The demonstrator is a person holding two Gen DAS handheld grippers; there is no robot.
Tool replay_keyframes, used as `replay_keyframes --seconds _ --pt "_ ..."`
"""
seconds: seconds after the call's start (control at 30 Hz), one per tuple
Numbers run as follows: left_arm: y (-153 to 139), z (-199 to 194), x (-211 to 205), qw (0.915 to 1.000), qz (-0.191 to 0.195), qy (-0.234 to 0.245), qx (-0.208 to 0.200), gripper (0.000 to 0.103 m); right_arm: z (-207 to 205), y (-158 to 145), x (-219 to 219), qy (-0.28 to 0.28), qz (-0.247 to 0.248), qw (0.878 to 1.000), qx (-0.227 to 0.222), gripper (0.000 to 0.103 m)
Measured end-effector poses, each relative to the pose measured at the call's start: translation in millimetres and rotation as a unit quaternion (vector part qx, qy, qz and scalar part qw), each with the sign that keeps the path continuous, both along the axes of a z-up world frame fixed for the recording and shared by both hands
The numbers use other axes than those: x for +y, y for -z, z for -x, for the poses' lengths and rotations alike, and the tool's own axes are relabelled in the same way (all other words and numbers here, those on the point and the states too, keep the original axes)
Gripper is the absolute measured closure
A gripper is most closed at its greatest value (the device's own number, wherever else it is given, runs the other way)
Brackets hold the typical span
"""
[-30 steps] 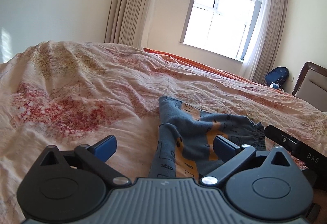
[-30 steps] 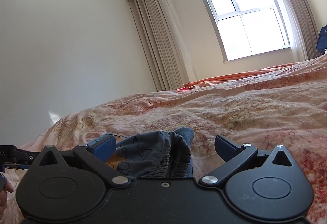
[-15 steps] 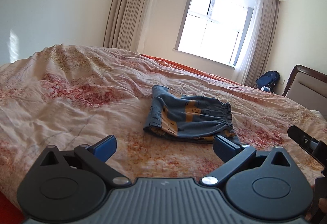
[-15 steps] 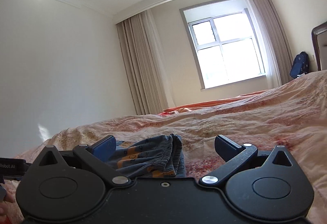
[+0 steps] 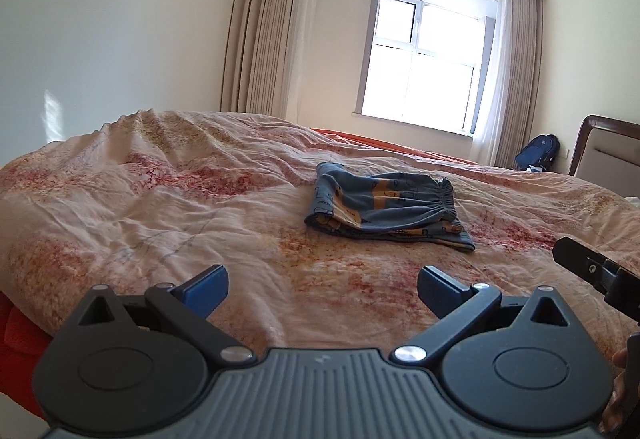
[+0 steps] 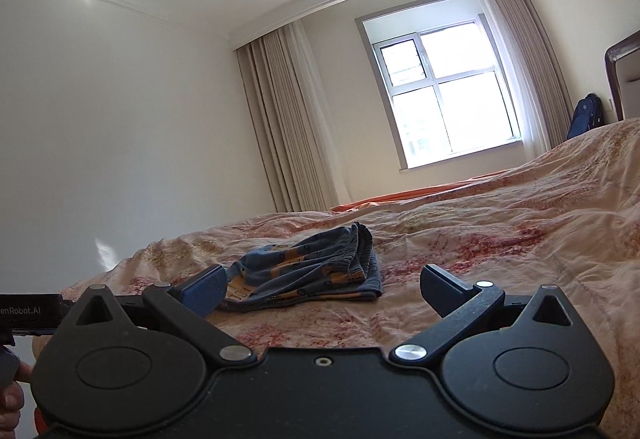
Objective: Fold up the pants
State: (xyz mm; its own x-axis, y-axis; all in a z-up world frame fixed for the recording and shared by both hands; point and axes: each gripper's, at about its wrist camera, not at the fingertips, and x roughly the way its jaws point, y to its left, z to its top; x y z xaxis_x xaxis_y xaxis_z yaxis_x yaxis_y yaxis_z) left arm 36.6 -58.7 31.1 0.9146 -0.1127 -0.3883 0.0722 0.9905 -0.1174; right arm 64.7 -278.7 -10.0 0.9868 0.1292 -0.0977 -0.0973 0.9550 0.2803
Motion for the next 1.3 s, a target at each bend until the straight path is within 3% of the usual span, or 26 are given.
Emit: replay_keyframes --seconds 0.4,1.3 --pt "12.0 0.9 10.2 0.9998 0.009 -0.017 0.011 0.000 0.2 3.0 14.9 -0.006 0.043 0.999 0.004 0.000" --pt "15.4 0.8 9.7 0.9997 0.009 -0.014 0.017 0.000 -5.8 5.0 15.9 -0.007 0.044 0.999 0.019 0.000"
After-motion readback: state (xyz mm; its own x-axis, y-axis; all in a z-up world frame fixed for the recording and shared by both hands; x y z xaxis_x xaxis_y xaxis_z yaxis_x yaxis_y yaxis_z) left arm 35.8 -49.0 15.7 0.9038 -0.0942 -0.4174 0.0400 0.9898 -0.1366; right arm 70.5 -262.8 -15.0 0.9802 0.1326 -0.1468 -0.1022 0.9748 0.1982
